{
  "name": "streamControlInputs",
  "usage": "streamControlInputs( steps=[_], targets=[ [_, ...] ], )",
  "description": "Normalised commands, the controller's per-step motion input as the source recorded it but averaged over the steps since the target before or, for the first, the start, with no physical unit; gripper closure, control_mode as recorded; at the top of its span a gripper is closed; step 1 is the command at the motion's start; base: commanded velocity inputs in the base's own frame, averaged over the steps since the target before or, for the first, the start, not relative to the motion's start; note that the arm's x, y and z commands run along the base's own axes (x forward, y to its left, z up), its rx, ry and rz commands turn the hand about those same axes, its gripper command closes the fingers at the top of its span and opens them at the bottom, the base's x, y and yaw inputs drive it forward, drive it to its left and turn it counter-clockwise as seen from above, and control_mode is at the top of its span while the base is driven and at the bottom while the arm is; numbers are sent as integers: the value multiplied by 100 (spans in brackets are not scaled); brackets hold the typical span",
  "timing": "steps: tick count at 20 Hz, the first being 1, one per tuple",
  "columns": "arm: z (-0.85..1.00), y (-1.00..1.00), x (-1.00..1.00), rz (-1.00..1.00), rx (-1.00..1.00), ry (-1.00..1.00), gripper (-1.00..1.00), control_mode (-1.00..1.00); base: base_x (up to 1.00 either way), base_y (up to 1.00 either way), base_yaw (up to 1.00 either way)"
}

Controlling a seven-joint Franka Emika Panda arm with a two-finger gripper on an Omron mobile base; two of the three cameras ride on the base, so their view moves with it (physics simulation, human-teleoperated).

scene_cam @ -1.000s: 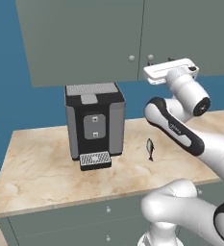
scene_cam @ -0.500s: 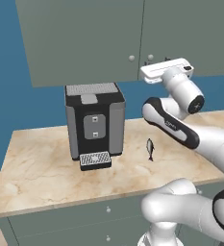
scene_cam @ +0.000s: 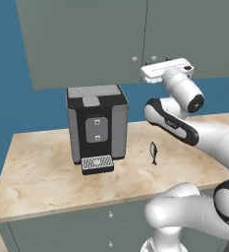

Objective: Retrieve the tupperware from the cabinet, then place the raw meat into the tupperware to avoid contamination.

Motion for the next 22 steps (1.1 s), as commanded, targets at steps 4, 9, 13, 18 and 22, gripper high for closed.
streamControlInputs(
  steps=[4, 9, 13, 18, 22],
  targets=[
    [-2, 3, 20, 0, 0, 0, -100, -100, 0, 0, 0],
    [-3, 6, 17, 0, 0, 0, -100, -100, 0, 0, 0],
    [-5, 7, 15, 0, 0, 0, 100, -100, 0, 0, 0],
    [-4, 5, 15, 0, 0, 0, 100, -100, 0, 0, 0],
    [-1, 5, 15, 0, 0, 0, 100, -100, 0, 0, 0]
  ],
)
